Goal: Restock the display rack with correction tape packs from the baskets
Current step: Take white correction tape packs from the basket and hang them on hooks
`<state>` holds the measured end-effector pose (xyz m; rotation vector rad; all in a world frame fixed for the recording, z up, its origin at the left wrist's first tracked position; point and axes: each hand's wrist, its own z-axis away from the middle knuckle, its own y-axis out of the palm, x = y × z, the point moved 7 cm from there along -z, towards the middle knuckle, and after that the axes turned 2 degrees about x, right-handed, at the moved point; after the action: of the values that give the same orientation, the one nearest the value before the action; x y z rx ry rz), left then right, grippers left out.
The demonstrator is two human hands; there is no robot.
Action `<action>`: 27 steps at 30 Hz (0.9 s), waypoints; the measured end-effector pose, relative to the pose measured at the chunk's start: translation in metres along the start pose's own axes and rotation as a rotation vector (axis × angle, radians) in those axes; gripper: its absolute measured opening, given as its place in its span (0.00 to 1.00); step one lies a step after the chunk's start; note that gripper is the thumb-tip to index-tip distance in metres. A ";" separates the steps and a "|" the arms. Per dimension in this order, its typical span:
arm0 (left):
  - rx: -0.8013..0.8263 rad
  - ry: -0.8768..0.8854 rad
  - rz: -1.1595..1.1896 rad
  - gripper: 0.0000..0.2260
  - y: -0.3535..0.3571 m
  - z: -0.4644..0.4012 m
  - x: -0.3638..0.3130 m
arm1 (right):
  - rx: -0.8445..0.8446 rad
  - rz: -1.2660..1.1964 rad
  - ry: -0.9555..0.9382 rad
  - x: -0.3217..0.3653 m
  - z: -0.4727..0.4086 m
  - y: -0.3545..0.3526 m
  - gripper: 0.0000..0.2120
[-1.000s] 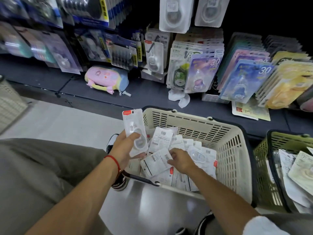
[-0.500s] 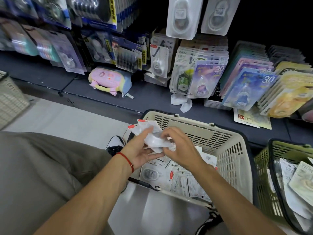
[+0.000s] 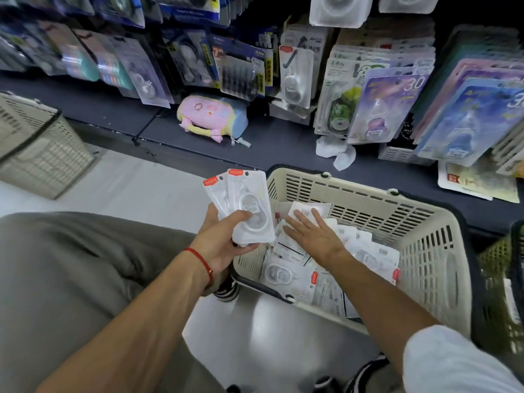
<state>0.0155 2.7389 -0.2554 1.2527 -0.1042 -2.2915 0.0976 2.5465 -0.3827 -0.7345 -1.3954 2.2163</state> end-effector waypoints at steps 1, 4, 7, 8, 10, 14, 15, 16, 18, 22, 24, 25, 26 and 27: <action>0.004 -0.016 0.015 0.24 -0.002 0.000 0.001 | -0.002 0.012 0.003 -0.003 0.000 0.002 0.45; 0.035 -0.028 0.051 0.24 -0.004 -0.001 0.003 | -0.041 -0.053 -0.003 -0.017 0.012 -0.002 0.33; 0.089 0.000 0.058 0.24 0.003 -0.004 0.008 | -0.192 -0.292 0.108 -0.038 0.042 -0.014 0.18; 0.098 0.014 0.054 0.24 0.007 -0.006 0.010 | -0.277 -0.476 0.221 -0.051 0.056 -0.019 0.12; 0.088 0.041 0.028 0.24 0.014 -0.008 0.013 | -0.361 -0.920 0.488 -0.076 0.083 -0.016 0.10; 0.049 0.033 -0.109 0.21 0.038 -0.008 0.026 | -0.437 -1.820 0.615 -0.075 0.103 -0.020 0.09; 0.046 0.005 -0.138 0.21 0.044 -0.008 0.030 | -0.431 -2.006 0.565 -0.067 0.100 -0.027 0.08; 0.059 -0.032 -0.145 0.21 0.049 -0.007 0.036 | -0.432 -2.111 0.508 -0.060 0.097 -0.035 0.08; 0.161 -0.128 -0.086 0.20 0.062 -0.004 0.046 | -0.454 -2.072 0.490 -0.050 0.088 -0.045 0.10; 0.258 -0.110 -0.092 0.27 0.067 0.001 0.052 | -0.475 -1.908 0.538 -0.038 0.073 -0.048 0.16; 0.193 -0.033 -0.127 0.31 0.054 0.001 0.047 | -0.416 -1.977 0.521 -0.029 0.072 -0.036 0.14; 0.158 -0.019 -0.130 0.31 0.046 0.001 0.045 | -0.363 -1.957 0.547 -0.026 0.074 -0.023 0.14; 0.131 -0.013 -0.119 0.31 0.039 0.000 0.043 | -0.278 -1.839 0.583 -0.024 0.076 -0.007 0.12; 0.119 -0.013 -0.097 0.31 0.032 -0.001 0.041 | -0.142 -1.599 0.608 -0.022 0.078 0.009 0.10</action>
<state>0.0115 2.6920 -0.2769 1.3295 -0.1911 -2.4070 0.0644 2.4759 -0.3588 -0.0970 -1.0832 0.5779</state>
